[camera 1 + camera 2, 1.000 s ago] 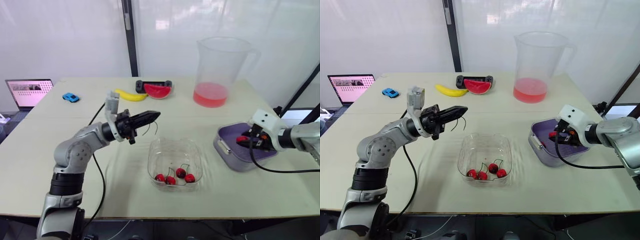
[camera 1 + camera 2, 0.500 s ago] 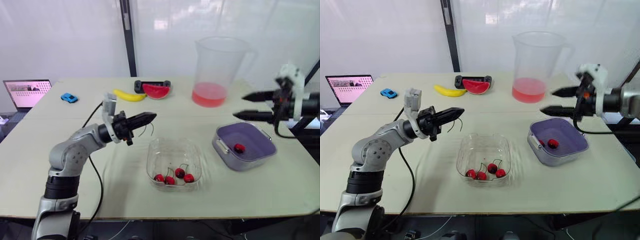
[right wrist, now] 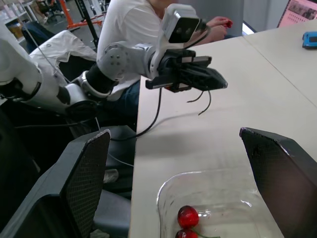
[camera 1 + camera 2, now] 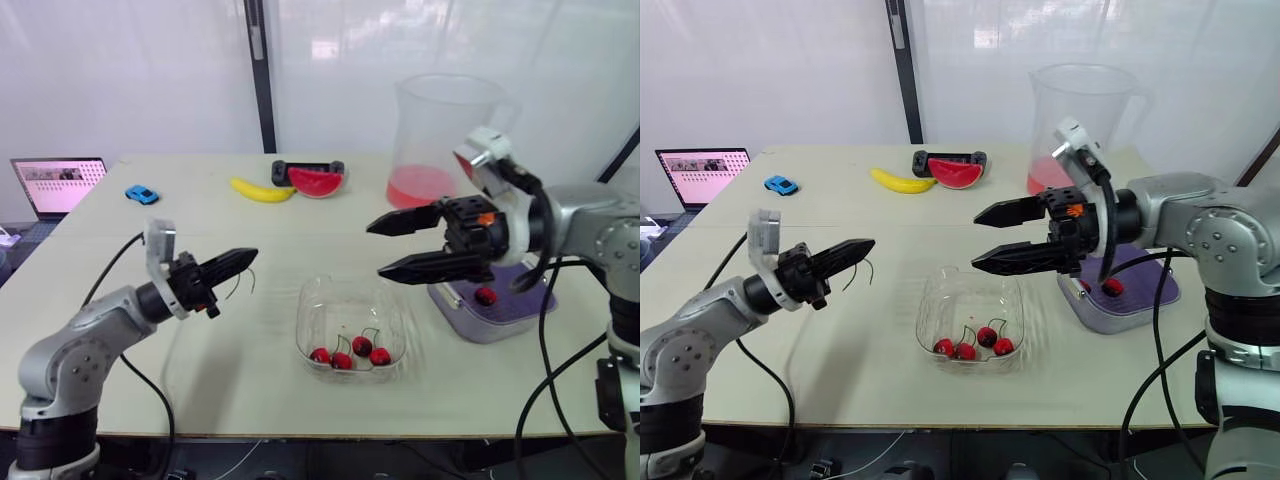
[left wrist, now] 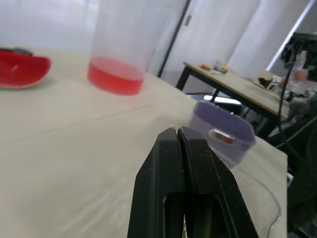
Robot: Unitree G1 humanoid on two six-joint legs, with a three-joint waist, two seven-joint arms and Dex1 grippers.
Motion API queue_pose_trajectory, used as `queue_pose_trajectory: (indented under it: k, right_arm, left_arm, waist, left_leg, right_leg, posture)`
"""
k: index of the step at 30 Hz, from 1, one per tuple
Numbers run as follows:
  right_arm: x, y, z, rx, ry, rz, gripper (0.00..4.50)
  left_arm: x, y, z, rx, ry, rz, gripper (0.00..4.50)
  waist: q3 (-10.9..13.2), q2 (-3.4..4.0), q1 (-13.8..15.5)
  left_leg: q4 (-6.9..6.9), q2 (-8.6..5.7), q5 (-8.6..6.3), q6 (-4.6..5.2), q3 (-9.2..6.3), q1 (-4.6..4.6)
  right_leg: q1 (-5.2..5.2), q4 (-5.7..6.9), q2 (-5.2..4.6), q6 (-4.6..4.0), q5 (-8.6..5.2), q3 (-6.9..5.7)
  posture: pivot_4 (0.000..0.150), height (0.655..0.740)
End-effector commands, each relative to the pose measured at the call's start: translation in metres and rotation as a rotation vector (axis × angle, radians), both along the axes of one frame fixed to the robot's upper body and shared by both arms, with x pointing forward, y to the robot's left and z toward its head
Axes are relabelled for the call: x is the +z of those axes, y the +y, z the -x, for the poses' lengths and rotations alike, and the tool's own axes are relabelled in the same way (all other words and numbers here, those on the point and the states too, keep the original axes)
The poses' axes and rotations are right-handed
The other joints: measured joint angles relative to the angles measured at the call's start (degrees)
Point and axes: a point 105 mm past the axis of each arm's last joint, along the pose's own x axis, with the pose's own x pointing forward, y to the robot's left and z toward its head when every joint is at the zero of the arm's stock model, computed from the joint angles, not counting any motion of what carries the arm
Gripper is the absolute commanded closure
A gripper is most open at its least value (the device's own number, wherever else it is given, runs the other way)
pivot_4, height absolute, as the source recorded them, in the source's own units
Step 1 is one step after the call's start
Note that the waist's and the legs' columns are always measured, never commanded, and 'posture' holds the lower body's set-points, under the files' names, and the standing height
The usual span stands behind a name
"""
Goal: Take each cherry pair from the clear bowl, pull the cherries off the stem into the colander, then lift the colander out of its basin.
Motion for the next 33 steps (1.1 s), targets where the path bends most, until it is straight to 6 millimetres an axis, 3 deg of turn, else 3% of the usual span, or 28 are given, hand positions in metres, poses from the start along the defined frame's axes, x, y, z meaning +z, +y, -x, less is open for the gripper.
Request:
queue_pose_trajectory:
  k: [1, 5, 10, 13, 15, 20, 23, 25, 28, 31, 33]
  right_arm:
    - [0.010, 0.003, -0.001, -0.005, -0.081, -0.007, 0.03]
    - [0.008, 0.004, -0.005, -0.022, -0.094, -0.006, 0.03]
    - [0.005, 0.003, -0.006, -0.045, -0.099, 0.006, 0.03]
    - [0.004, 0.002, -0.007, -0.061, -0.097, 0.008, 0.00]
    - [0.003, 0.001, -0.007, -0.064, -0.094, 0.013, 0.00]
    - [0.004, 0.002, -0.003, -0.048, -0.086, 0.024, 0.00]
    - [0.004, 0.000, -0.004, -0.055, -0.085, 0.031, 0.00]
    - [0.004, -0.002, -0.004, -0.061, -0.085, 0.036, 0.00]
    - [0.004, -0.005, -0.003, -0.074, -0.082, 0.045, 0.00]
    - [0.000, -0.011, 0.000, -0.102, -0.066, 0.075, 0.00]
    - [-0.006, -0.014, 0.006, -0.118, -0.056, 0.107, 0.00]
  left_arm:
    - [-0.031, 0.021, -0.009, 0.134, 0.184, -0.052, 4.50]
    - [-0.070, 0.045, -0.016, 0.251, 0.394, -0.031, 4.50]
    - [-0.100, 0.084, -0.018, 0.435, 0.518, -0.040, 4.50]
    - [-0.098, 0.095, -0.018, 0.477, 0.506, -0.028, 3.61]
    - [-0.096, 0.099, -0.019, 0.494, 0.501, -0.022, 2.61]
    - [-0.067, 0.113, -0.024, 0.536, 0.433, -0.067, 0.06]
    - [-0.047, 0.122, -0.026, 0.544, 0.356, -0.108, 0.06]
    - [-0.026, 0.116, -0.025, 0.484, 0.266, -0.132, 0.06]
    - [0.007, 0.089, -0.015, 0.286, 0.112, -0.165, 0.06]
    - [0.043, 0.037, 0.020, -0.110, -0.039, -0.215, 0.06]
    - [0.050, 0.016, 0.035, -0.281, -0.092, -0.291, 0.06]
  waist:
    - [0.00, 0.00, 0.07]
    - [0.00, 0.00, 0.05]
    - [0.00, 0.00, -0.07]
    - [0.00, 0.00, -0.06]
    - [0.00, 0.00, 0.06]
    - [0.02, -0.08, 0.07]
    - [0.03, -0.08, 0.03]
    - [0.03, -0.08, 0.01]
    - [0.03, -0.09, -0.02]
    - [0.06, -0.13, 0.28]
    - [0.06, -0.14, 0.33]
  left_leg:
    - [0.01, 0.00, 0.00, 0.00, 0.00, 0.00]
    - [0.01, -0.02, -0.01, 0.01, 0.02, 0.01]
    - [0.00, -0.01, -0.01, 0.01, 0.01, 0.00]
    - [-0.05, 0.00, -0.01, 0.01, 0.01, 0.01]
    - [-0.04, 0.00, 0.00, 0.00, 0.01, 0.00]
    - [-0.03, -0.01, -0.01, 0.00, 0.00, 0.00]
    - [-0.05, -0.01, -0.01, 0.00, 0.02, 0.00]
    - [-0.08, -0.01, -0.01, 0.00, 0.04, 0.00]
    - [-0.09, 0.00, -0.01, 0.00, 0.05, -0.01]
    - [-0.09, 0.00, 0.00, -0.01, 0.05, -0.06]
    - [-0.09, 0.00, 0.00, -0.02, 0.00, -0.16]
  right_leg:
    - [0.01, 0.00, 0.00, 0.00, 0.00, 0.00]
    - [0.00, 0.01, 0.00, 0.00, 0.00, 0.01]
    - [-0.03, 0.01, 0.00, 0.00, 0.00, 0.01]
    - [-0.06, 0.03, 0.00, 0.00, 0.00, 0.01]
    - [-0.05, 0.03, -0.02, -0.01, 0.00, 0.01]
    - [-0.05, 0.02, -0.04, 0.00, 0.00, 0.01]
    - [-0.06, 0.02, -0.04, -0.01, 0.00, 0.01]
    - [-0.08, 0.02, -0.04, -0.01, 0.00, 0.02]
    - [-0.10, 0.01, -0.04, -0.01, 0.00, 0.02]
    - [-0.09, -0.03, -0.07, -0.02, 0.00, 0.01]
    - [-0.07, -0.22, -0.06, -0.02, 0.00, -0.04]
  posture:
    - [0.150, 0.7400]
    - [0.150, 0.7400]
    - [0.150, 0.7400]
    - [0.150, 0.7400]
    - [0.150, 0.7400]
    - [0.150, 0.7400]
    - [0.150, 0.7400]
    - [0.150, 0.7400]
    - [0.150, 0.7400]
    - [0.150, 0.7400]
    - [0.150, 0.7400]
